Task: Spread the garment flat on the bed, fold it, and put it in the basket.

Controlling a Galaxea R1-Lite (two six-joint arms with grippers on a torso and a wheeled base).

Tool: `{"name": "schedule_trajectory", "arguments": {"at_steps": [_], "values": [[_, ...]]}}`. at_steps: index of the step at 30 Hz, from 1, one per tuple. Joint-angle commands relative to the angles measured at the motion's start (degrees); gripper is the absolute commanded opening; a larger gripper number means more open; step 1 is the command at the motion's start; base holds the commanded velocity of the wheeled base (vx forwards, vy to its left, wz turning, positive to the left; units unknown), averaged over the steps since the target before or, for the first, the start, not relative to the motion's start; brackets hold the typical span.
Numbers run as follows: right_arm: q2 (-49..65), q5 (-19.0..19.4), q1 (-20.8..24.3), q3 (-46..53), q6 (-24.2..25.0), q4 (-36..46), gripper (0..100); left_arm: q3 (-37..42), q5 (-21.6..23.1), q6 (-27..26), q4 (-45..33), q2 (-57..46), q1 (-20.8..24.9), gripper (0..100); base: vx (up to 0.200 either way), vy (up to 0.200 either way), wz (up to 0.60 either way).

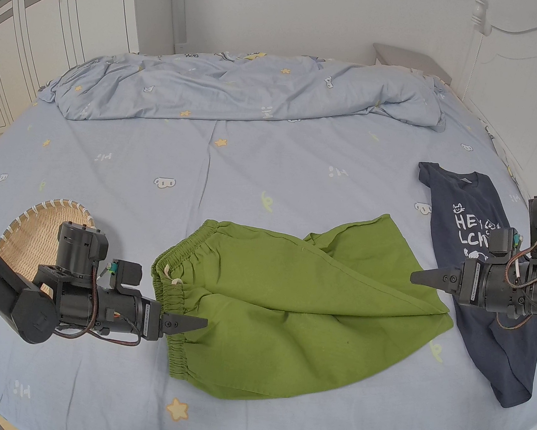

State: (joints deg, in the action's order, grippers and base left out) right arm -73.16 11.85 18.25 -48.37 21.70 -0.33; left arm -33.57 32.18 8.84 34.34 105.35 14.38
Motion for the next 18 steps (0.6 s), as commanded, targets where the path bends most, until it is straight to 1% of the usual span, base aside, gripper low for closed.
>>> {"name": "schedule_trajectory", "arguments": {"at_steps": [1,6,13,18], "values": [[-0.41,0.02,0.03,0.21,-0.08,-0.55,100,-0.27,0.07,1.27,0.02,0.03,1.96,100,0.000,0.000,0.00],[-1.20,0.02,-0.32,0.30,0.01,-0.90,100,2.55,0.16,1.71,0.02,0.65,4.07,100,0.000,0.000,0.00],[-1.55,0.02,-0.32,0.56,0.01,-1.08,100,5.54,0.16,1.80,0.02,0.29,4.16,100,0.000,0.000,0.00],[-1.55,0.02,-0.23,0.65,0.01,-1.34,100,9.49,0.25,1.88,0.02,-2.87,4.51,100,0.000,0.000,0.00]]}}
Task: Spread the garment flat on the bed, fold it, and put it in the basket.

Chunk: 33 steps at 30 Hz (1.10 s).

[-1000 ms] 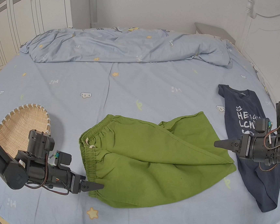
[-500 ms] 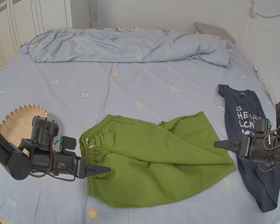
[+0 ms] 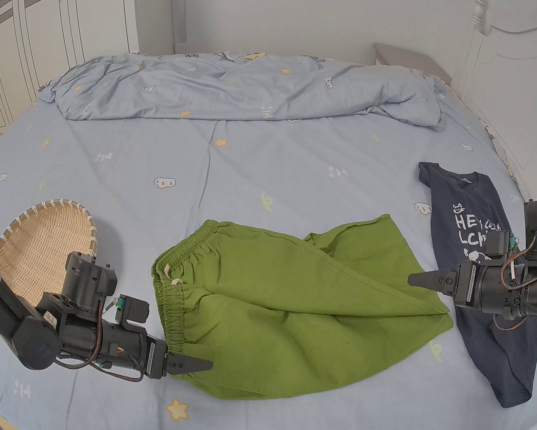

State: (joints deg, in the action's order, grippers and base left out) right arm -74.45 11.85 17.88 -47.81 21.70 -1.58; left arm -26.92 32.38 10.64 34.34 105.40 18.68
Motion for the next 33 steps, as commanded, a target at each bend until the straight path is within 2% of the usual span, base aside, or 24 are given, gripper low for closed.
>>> {"name": "schedule_trajectory", "arguments": {"at_steps": [1,24,25,33], "values": [[-0.35,0.02,0.13,0.09,0.01,-0.09,100,3.36,0.05,0.17,0.02,-3.36,0.22,100,0.000,0.000,0.00],[0.00,0.02,0.13,0.35,-0.17,-0.17,100,3.54,0.14,0.26,4.86,1.83,0.22,100,0.000,0.000,0.00],[0.00,0.02,0.13,0.44,-0.17,-0.17,100,3.80,0.05,0.26,4.86,1.56,0.22,0,0.000,0.000,0.00],[0.00,-0.07,0.31,0.70,-0.34,-0.52,100,5.38,0.05,0.26,4.86,-1.51,-0.66,0,0.000,0.000,0.00]]}}
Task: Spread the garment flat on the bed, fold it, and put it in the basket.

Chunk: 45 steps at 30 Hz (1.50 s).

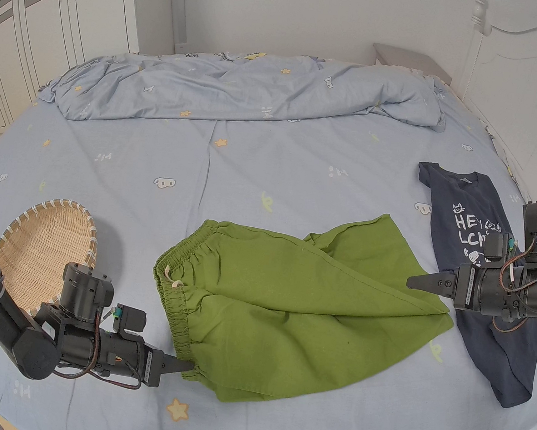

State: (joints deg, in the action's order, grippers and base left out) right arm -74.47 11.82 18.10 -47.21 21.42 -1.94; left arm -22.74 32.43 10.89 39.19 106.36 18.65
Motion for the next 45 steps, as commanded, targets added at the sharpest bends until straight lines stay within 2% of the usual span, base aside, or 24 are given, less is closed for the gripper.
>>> {"name": "schedule_trajectory", "arguments": {"at_steps": [1,7,9,14,16,17,19,20,23,24,25,29,36,37,38,40,43,45], "values": [[0.03,-0.05,0.09,0.10,-0.06,-0.17,100,1.64,0.00,0.01,0.01,-3.18,-0.72,0,0.000,0.000,0.00],[0.03,-0.05,-0.09,0.10,-0.15,-0.17,100,4.45,0.00,0.10,0.01,-6.78,-0.81,0,0.000,0.000,0.00],[-0.06,0.04,-0.26,0.10,-0.06,-0.08,100,6.48,0.09,0.01,0.01,-8.36,-2.13,0,0.000,0.000,0.00],[-0.67,0.22,-1.05,0.02,0.11,1.59,100,10.17,0.09,0.36,-0.17,-10.83,-7.31,0,0.000,0.000,0.00],[-2.43,0.30,-3.25,-0.69,-0.06,4.66,100,11.49,0.09,0.28,-0.70,-11.70,-11.88,0,0.000,0.000,0.00],[-2.61,0.30,-3.34,-0.77,-0.06,4.84,100,11.49,0.09,0.36,-0.70,-11.70,-12.06,0,0.000,0.000,0.00],[-5.33,1.27,-5.18,-0.95,-0.41,6.77,100,11.22,0.09,-0.34,-1.93,-11.70,-15.93,0,0.000,0.000,0.00],[-5.42,1.36,-5.27,-0.95,-0.41,6.86,100,11.22,0.09,-0.43,-2.10,-11.70,-16.01,0,0.000,0.000,0.00],[-9.11,4.87,-7.91,-0.51,-0.59,6.95,100,11.05,0.09,-2.36,-3.07,-11.70,-17.68,0,0.000,0.000,0.00],[-9.11,4.87,-7.91,-0.51,-0.59,6.95,100,11.05,0.09,-2.36,-3.07,-11.70,-17.68,0,0.000,0.000,0.00],[-10.25,7.42,-9.84,-0.60,-0.59,6.95,100,10.87,0.09,-2.98,-3.33,-11.62,-18.65,0,0.000,0.000,0.00],[-12.10,9.88,-11.69,-0.07,-1.56,6.95,100,10.08,0.09,-3.15,-3.33,-11.18,-19.18,0,0.000,0.000,0.00],[-17.02,19.11,-17.93,1.25,-8.15,6.77,100,8.85,0.09,-3.15,-3.33,-10.39,-19.53,0,0.000,0.000,0.00],[-17.99,21.75,-19.42,1.69,-10.52,6.77,100,8.50,0.09,-3.15,-3.33,-10.03,-20.06,0,0.000,0.000,0.00],[-18.43,22.45,-19.86,1.86,-11.49,6.77,100,8.32,0.09,-3.06,-3.33,-9.86,-20.15,0,0.000,0.000,0.00],[-20.54,26.50,-21.71,2.92,-16.58,6.77,100,7.79,0.09,-3.06,-3.33,-9.16,-20.41,0,0.000,0.000,0.00],[-21.86,28.25,-22.41,3.36,-18.17,6.51,100,7.88,0.09,-3.06,-3.33,-8.98,-20.41,0,0.000,0.000,0.00],[-22.65,27.90,-22.23,3.44,-18.17,5.98,100,7.88,0.09,-3.06,-3.33,-8.89,-20.32,0,0.000,0.000,0.00]]}}
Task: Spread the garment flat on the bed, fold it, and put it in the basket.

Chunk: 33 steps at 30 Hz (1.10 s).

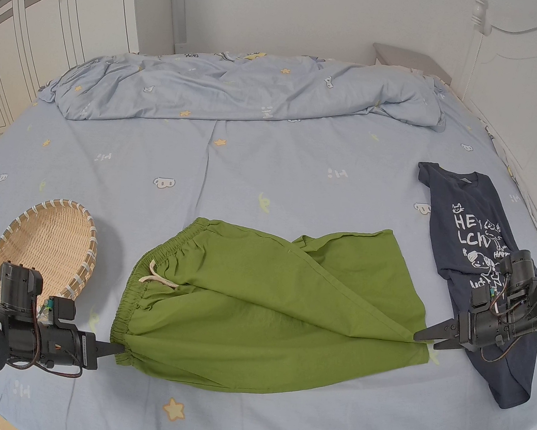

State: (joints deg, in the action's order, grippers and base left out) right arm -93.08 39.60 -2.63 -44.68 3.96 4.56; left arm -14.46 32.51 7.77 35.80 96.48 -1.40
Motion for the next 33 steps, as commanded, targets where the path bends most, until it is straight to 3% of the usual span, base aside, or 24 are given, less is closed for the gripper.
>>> {"name": "schedule_trajectory", "arguments": {"at_steps": [1,12,22,33], "values": [[-4.48,0.13,-1.50,1.08,-0.71,-1.04,100,-0.40,0.01,0.06,0.06,0.99,-0.09,0,0.000,0.000,0.00],[-6.77,1.98,-0.44,4.86,-0.71,-12.47,100,-0.40,0.01,0.06,0.06,0.91,0.17,0,0.000,0.000,0.00],[-6.68,4.17,2.02,8.20,-0.62,-17.65,100,-0.40,0.01,-0.03,0.06,1.08,0.26,0,0.000,0.000,0.00],[-7.30,4.44,1.58,8.82,-0.53,-19.41,100,-0.40,0.01,0.06,0.06,1.08,0.26,0,0.000,0.000,0.00]]}}
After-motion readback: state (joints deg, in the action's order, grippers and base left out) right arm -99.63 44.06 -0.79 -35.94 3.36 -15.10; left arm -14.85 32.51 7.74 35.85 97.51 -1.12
